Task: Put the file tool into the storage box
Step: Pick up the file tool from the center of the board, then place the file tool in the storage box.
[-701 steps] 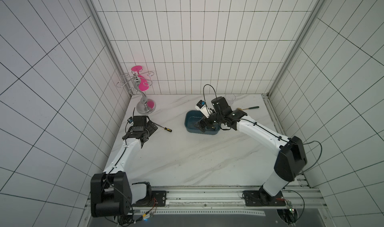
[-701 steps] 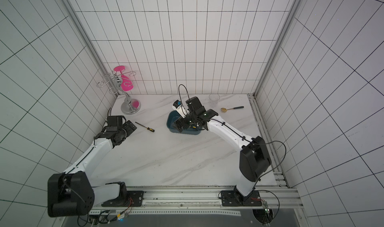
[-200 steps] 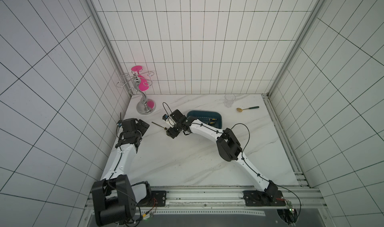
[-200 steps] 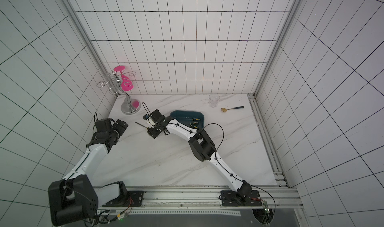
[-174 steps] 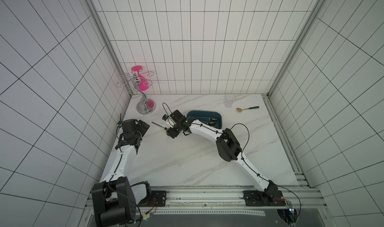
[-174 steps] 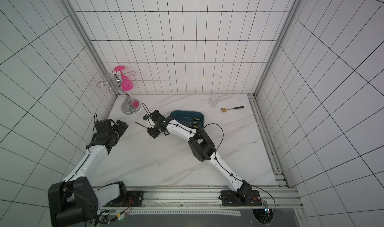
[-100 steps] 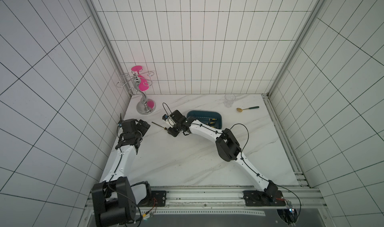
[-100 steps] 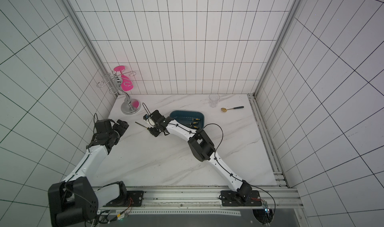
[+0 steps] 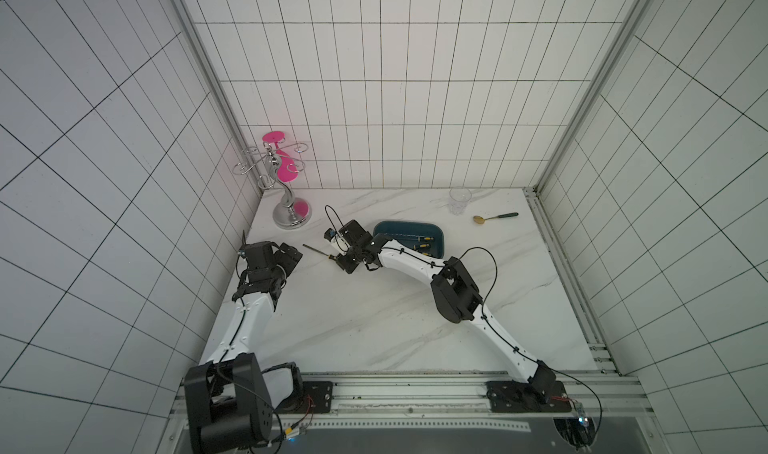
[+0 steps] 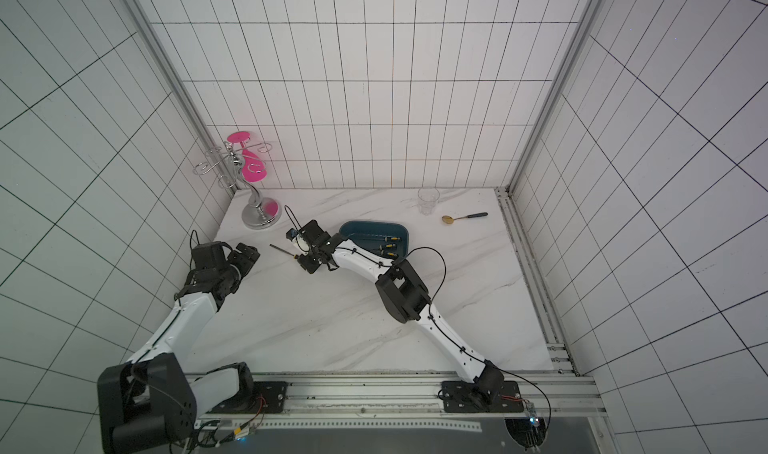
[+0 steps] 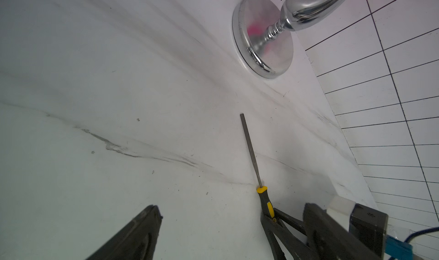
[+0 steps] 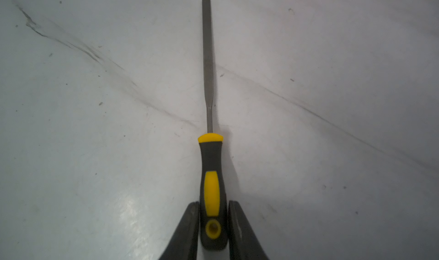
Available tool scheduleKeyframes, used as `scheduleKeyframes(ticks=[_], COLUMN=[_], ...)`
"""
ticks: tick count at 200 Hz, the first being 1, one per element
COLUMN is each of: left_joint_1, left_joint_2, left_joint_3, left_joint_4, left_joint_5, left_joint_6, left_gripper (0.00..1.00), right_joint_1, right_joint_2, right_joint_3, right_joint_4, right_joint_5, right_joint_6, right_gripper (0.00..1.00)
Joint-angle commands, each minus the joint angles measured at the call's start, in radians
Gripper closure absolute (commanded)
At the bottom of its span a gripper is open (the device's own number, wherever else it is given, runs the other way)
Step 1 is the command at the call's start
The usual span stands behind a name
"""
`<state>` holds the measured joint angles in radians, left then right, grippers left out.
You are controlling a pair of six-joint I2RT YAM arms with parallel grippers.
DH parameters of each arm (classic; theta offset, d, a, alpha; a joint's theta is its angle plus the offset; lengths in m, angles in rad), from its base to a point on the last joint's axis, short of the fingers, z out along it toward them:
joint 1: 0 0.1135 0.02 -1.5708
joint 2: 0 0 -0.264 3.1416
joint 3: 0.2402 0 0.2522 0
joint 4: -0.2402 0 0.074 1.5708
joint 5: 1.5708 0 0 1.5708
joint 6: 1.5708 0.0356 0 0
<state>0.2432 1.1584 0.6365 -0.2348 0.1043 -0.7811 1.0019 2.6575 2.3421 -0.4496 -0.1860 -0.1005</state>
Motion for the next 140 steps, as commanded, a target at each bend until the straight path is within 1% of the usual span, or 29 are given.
scheduleKeyframes(ticks=[1, 14, 43, 103, 140], left_joint_1=[0.004, 0.004, 0.004, -0.005, -0.008], left_joint_2=[-0.018, -0.028, -0.063, -0.164, -0.188], left_joint_3=[-0.001, -0.004, -0.004, -0.01, 0.018], left_joint_4=[0.025, 0.024, 0.019, -0.024, -0.06], left_joint_5=[0.0, -0.002, 0.006, 0.001, -0.006], left_joint_6=[0.022, 0.02, 0.018, 0.011, 0.013], left_gripper=[0.02, 0.02, 0.02, 0.02, 0.02], right_joint_1=[0.008, 0.007, 0.008, 0.009, 0.009], right_joint_2=[-0.03, -0.053, -0.119, -0.279, -0.379], right_joint_3=[-0.033, -0.049, -0.096, -0.239, -0.337], right_joint_4=[0.029, 0.038, 0.057, 0.101, 0.127], right_joint_5=[-0.006, -0.004, 0.008, 0.035, 0.051], right_joint_6=[-0.003, -0.006, -0.02, -0.046, -0.069], right_gripper=[0.75, 0.79, 0.85, 0.88, 0.89])
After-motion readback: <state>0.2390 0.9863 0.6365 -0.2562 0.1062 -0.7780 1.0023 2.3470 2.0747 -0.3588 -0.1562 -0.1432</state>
